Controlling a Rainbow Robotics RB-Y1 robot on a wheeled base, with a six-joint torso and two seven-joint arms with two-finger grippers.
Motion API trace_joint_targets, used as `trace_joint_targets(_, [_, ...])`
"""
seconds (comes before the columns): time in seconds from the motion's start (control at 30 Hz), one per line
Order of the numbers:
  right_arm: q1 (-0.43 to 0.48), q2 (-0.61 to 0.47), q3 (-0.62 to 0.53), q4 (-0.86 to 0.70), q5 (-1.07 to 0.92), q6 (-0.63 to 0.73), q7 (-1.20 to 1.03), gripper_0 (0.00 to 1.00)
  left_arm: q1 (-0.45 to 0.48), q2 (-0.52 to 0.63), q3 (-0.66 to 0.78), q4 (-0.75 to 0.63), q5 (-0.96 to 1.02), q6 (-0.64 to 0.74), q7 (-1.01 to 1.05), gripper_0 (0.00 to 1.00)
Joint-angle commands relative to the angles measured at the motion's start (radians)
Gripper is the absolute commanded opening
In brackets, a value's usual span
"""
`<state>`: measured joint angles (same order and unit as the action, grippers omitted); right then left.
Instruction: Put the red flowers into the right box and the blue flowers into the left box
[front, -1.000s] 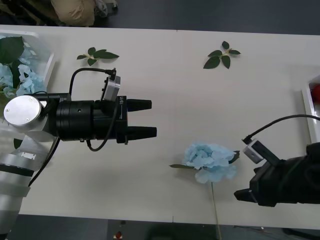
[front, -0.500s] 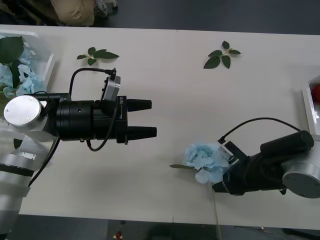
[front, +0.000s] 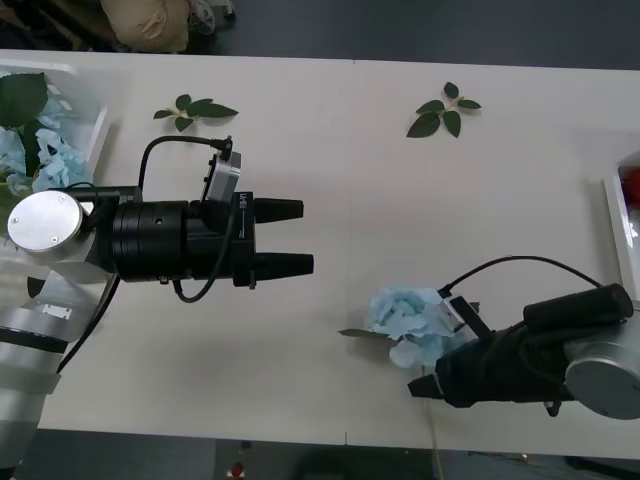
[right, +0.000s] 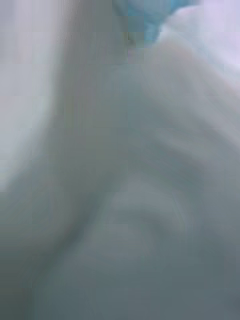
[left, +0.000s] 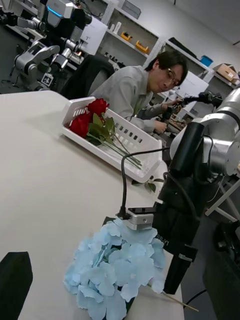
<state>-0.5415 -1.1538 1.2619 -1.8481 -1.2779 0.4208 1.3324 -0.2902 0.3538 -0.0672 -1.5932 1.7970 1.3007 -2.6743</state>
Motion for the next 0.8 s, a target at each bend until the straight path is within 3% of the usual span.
trace_joint_targets(0.03, [-0.017, 0.089, 0.06, 0.069, -0.009, -0.086, -0.019, 1.0, -0.012, 0.002, 0.015, -0.033, 0.01, 0.002, -0.031, 1.0])
trace_joint_targets(0.23, [-0.02, 0.144, 0.071, 0.182, 0.017, -0.12, 0.067, 1.0, -0.012, 0.002, 0.015, -0.033, 0.01, 0.002, -0.031, 1.0])
trace_joint_targets(0.3, [-0.021, 0.151, 0.071, 0.207, 0.02, -0.122, 0.097, 0.93, -0.012, 0.002, 0.015, -0.033, 0.01, 0.002, -0.031, 1.0])
trace_joint_targets(0.37, [-0.021, 0.157, 0.071, 0.233, 0.02, -0.125, 0.125, 0.63, -0.012, 0.002, 0.015, -0.033, 0.01, 0.002, -0.031, 1.0])
trace_joint_targets(0.4, [-0.023, 0.157, 0.071, 0.236, 0.02, -0.125, 0.128, 0.55, -0.012, 0.002, 0.015, -0.033, 0.01, 0.002, -0.031, 1.0])
trace_joint_targets(0.47, [-0.024, 0.157, 0.071, 0.245, 0.02, -0.125, 0.129, 0.23, -0.012, 0.002, 0.015, -0.033, 0.01, 0.002, -0.031, 1.0])
trace_joint_targets(0.53, [-0.029, 0.157, 0.073, 0.248, 0.02, -0.125, 0.133, 0.07, -0.012, 0.002, 0.015, -0.033, 0.01, 0.002, -0.031, 1.0])
trace_joint_targets(0.57, [-0.032, 0.157, 0.071, 0.25, 0.02, -0.123, 0.133, 0.03, -0.012, 0.002, 0.015, -0.033, 0.01, 0.002, -0.031, 1.0])
trace_joint_targets(0.8, [-0.048, 0.155, 0.07, 0.251, 0.022, -0.123, 0.14, 0.0, -0.012, 0.002, 0.015, -0.033, 0.01, 0.002, -0.031, 1.0])
